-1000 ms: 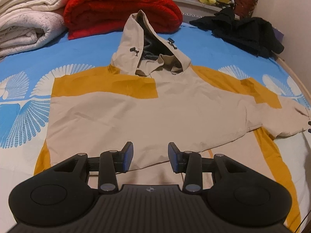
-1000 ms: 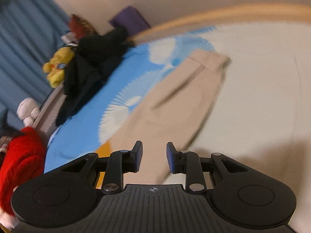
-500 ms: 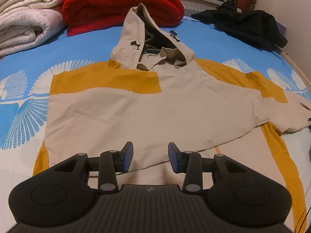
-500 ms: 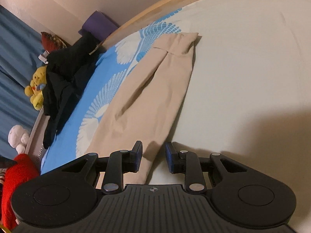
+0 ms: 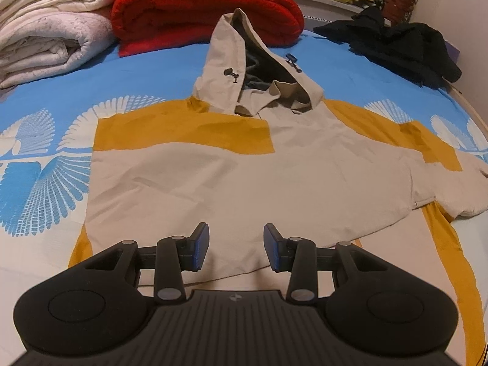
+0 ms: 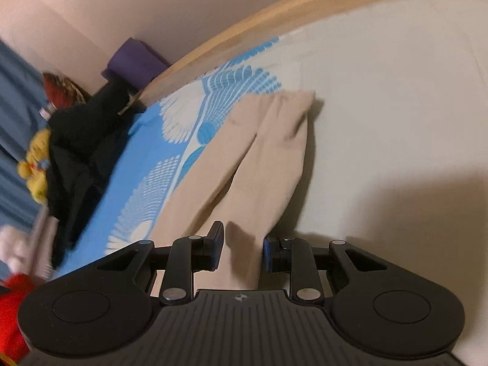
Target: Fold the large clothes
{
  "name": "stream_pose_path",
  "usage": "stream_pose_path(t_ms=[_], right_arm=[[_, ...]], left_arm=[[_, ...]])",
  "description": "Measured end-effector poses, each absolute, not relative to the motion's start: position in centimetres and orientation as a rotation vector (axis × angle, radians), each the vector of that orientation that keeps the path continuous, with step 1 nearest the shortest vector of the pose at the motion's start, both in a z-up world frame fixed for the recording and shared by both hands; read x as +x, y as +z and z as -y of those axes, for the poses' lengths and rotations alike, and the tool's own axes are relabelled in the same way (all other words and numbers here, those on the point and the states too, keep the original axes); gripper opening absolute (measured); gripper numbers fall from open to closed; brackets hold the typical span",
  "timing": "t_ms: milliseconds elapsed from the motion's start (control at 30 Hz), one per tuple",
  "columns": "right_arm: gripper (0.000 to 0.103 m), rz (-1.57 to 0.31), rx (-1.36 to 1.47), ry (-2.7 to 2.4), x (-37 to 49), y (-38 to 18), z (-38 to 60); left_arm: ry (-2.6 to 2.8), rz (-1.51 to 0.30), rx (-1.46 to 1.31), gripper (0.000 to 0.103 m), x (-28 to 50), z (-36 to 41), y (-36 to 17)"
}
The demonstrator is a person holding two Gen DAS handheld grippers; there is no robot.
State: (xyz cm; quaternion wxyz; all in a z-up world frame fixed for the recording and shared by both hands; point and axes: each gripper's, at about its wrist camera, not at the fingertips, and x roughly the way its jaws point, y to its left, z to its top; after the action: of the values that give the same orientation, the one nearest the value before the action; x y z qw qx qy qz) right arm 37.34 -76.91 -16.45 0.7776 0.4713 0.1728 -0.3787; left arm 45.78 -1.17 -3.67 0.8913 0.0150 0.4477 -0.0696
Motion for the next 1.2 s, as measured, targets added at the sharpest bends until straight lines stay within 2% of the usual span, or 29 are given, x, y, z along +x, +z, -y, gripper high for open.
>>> stream_pose_path(t_ms=[33, 67, 300, 500, 633, 667, 700, 800, 933, 967, 1033, 1100, 1167, 1200], right_arm=[[0.012, -0.388, 0.986, -0.842, 37.7, -16.1, 77.0], [0.006, -0.391, 0.956, -0.868, 38.0, -15.6, 76.9], [0.004, -0.280, 0.560, -0.808, 42.3, -6.1, 68.3], [0.004, -0.223, 0.237, -0.374, 45.3, 1.9, 49.2], [0.006, -0.369, 0.226, 0.088, 45.1, 2.4, 35.2], [0.007, -0.416, 0.249, 0.197, 44.7, 1.9, 32.3], [0.015, -0.471, 0.264, 0.285, 44.3, 1.3, 29.7], [0.020, -0.642, 0.252, 0.428, 42.5, -0.5, 23.7], [0.021, -0.724, 0.302, 0.362, 39.8, 0.0, 22.4], [0.023, -0.710, 0.309, 0.332, 38.8, 0.5, 22.7], [0.034, -0.668, 0.338, 0.247, 37.1, 1.3, 23.7], [0.034, -0.639, 0.388, 0.194, 36.3, 1.1, 24.7], [0.034, -0.593, 0.428, 0.150, 35.8, 0.2, 26.1], [0.034, -0.581, 0.418, 0.127, 35.8, -1.0, 26.4]], left_arm=[[-0.143, -0.929, 0.027, 0.044, 45.8, 1.1, -3.6], [-0.143, -0.927, 0.020, 0.044, 45.9, 0.9, -3.4], [-0.107, -0.893, -0.073, 0.044, 46.4, -2.5, -1.2], [0.002, -0.834, -0.173, 0.044, 46.8, -8.3, 1.2], [0.033, -0.809, -0.230, 0.044, 46.7, -11.3, 2.5], [0.041, -0.808, -0.248, 0.044, 46.6, -11.9, 2.7], [0.044, -0.808, -0.263, 0.044, 46.5, -12.4, 2.9], [0.039, -0.808, -0.326, 0.044, 46.5, -13.6, 3.2], [0.038, -0.818, -0.392, 0.044, 46.5, -14.8, 2.8], [0.043, -0.824, -0.405, 0.043, 46.6, -15.1, 2.6], [0.056, -0.843, -0.441, 0.042, 46.7, -15.7, 1.8], [0.066, -0.862, -0.472, 0.041, 46.8, -16.0, 0.9], [0.052, -0.880, -0.474, 0.026, 47.0, -15.7, -0.1], [0.038, -0.893, -0.468, 0.025, 47.1, -15.2, -0.7]])
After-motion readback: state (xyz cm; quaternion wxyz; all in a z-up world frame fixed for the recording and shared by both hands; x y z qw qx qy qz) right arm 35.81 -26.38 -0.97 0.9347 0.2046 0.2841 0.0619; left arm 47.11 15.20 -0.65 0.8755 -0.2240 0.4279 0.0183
